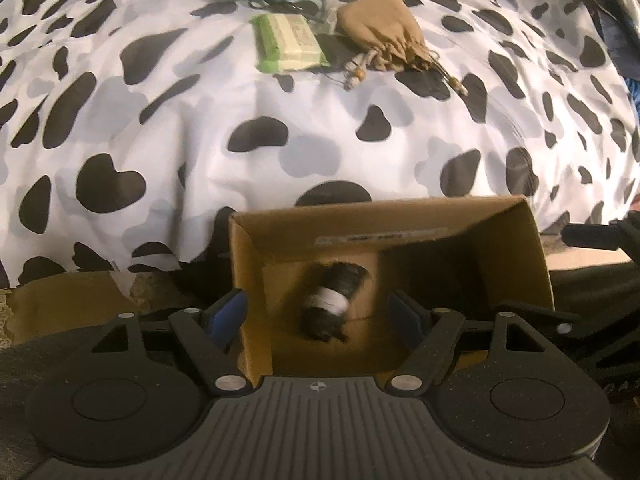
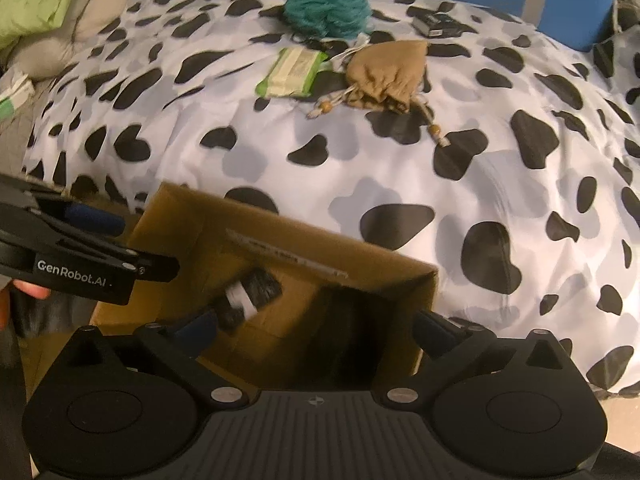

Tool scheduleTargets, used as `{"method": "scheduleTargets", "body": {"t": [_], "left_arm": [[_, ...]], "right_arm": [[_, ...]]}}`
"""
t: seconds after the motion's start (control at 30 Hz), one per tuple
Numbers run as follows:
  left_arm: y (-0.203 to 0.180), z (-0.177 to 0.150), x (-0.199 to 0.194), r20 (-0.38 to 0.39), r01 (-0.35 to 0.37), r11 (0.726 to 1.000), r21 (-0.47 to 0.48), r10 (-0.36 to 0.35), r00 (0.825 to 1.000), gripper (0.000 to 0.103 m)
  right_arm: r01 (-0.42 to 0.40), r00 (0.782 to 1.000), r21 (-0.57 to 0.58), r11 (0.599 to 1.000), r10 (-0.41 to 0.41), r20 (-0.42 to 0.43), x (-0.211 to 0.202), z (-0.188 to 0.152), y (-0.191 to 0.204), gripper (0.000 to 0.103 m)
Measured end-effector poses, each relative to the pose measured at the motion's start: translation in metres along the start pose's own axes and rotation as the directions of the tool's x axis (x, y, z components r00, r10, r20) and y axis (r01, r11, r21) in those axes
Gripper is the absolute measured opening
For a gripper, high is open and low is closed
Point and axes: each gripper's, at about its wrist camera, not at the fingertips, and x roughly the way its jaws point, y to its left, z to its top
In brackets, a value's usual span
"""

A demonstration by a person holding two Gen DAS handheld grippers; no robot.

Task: Organize soft objects
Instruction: 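Open the right gripper to drop the black foam piece into the box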

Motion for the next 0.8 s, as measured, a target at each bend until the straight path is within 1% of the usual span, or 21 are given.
{"method": "scheduleTargets", "body": {"t": [0.17,0.53,0.67,0.8], "left_arm": [[0.005,0.003,-0.003,0.024,-0.002,0.999,-0.032,0.003,1.0,0.077],[0.003,0.007,-0.014,0.118,0.005,0.999,-0.039,0.0,0.993,0.077],[0.005,0.009,-0.02,0.162,0.017,0.998,-0.056,-0.007,0.987,0.077],[0.005,0.011,-0.027,0.215,0.014,0.998,-0.06,-0.001,0.977,0.077]], "right_arm": [[0.021,0.999,0.05,0.999,-0.024,0.047,-0.006,0.004,-0.009,0.103],[0.063,0.985,0.157,0.986,-0.086,0.148,-0.019,0.011,-0.027,0.103],[0.061,0.978,0.173,0.983,-0.093,0.186,-0.024,0.012,-0.031,0.103],[0.061,0.97,0.196,0.979,-0.104,0.218,-0.028,0.016,-0.036,0.103]]}}
